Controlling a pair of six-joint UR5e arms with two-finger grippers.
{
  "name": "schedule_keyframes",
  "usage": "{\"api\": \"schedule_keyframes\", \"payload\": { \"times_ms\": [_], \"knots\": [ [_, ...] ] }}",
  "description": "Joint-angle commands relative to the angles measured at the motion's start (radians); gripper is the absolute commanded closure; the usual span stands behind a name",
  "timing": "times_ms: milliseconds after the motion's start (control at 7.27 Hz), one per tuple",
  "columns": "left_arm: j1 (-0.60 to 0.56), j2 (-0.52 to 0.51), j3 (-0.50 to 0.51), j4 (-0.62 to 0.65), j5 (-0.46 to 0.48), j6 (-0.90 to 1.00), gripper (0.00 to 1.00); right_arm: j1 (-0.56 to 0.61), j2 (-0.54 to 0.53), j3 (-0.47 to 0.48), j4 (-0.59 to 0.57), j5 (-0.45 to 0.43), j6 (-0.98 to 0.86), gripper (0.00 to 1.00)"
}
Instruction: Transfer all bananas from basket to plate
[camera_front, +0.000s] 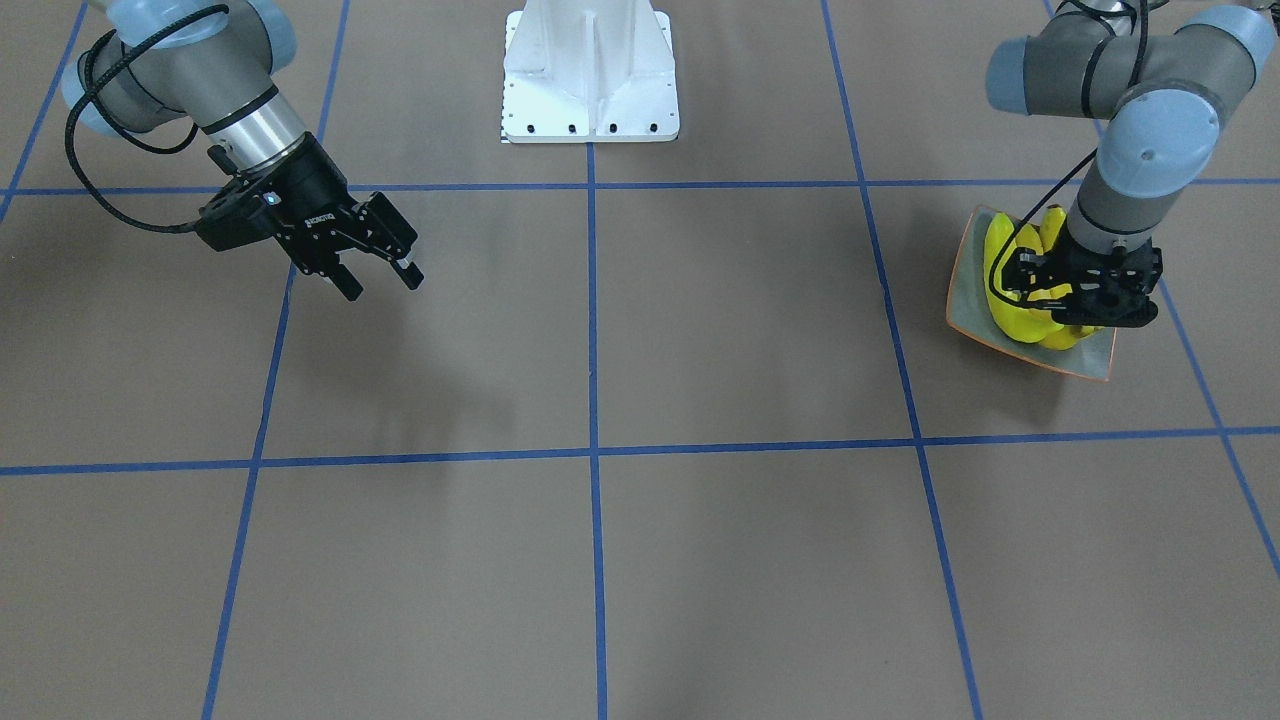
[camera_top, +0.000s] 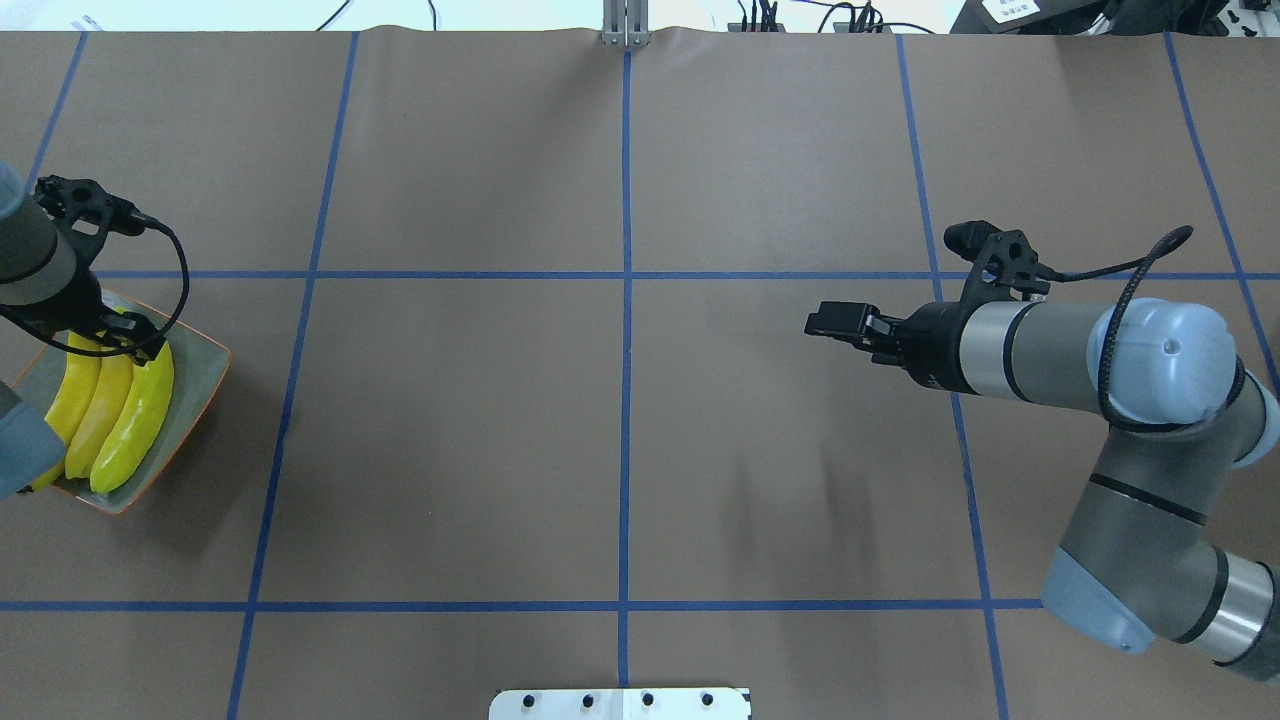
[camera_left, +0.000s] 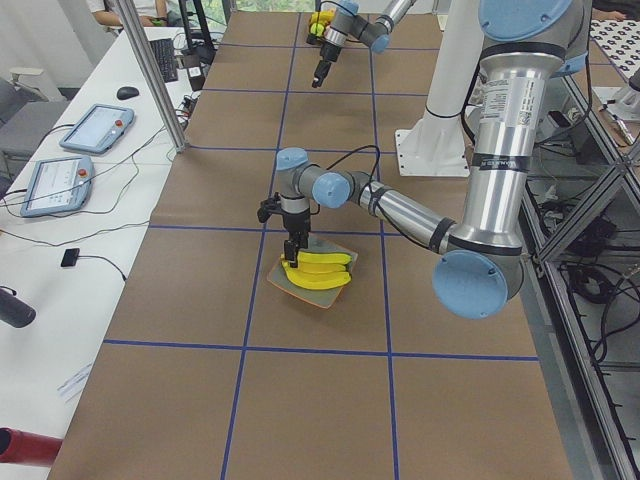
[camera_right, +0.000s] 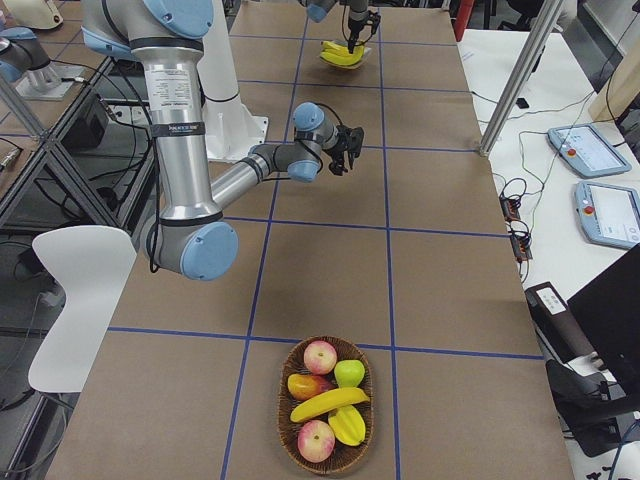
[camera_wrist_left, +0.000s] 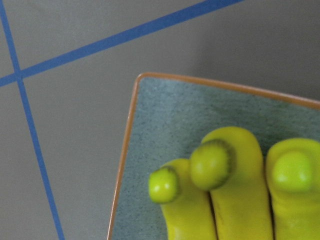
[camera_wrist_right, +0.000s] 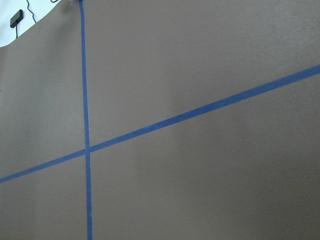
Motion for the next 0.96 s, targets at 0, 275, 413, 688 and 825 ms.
{"api": "schedule_keyframes", "payload": {
  "times_ms": [0, 275, 413, 688, 825],
  "knots": [
    [-0.005, -0.037, -0.065, -0.001, -0.077, -0.036, 0.01, 0.037, -0.079, 0.046, -0.001, 0.011, -0.003, 0.00],
    [0.001, -0.101, -0.070, -0.001, -0.108, -0.133, 0.01, 0.131, -0.161, 0.037, -0.002, 0.063, -0.085, 0.00],
    [0.001, -0.101, -0.071, -0.001, -0.119, -0.136, 0.01, 0.231, -0.216, 0.020, -0.002, 0.147, -0.242, 0.00],
    [0.001, -0.107, -0.062, -0.002, -0.131, -0.138, 0.01, 0.488, -0.303, -0.049, -0.002, 0.382, -0.511, 0.00],
    [0.003, -0.109, -0.057, -0.002, -0.131, -0.138, 0.01, 0.620, -0.339, -0.104, -0.002, 0.464, -0.700, 0.00]
  ]
}}
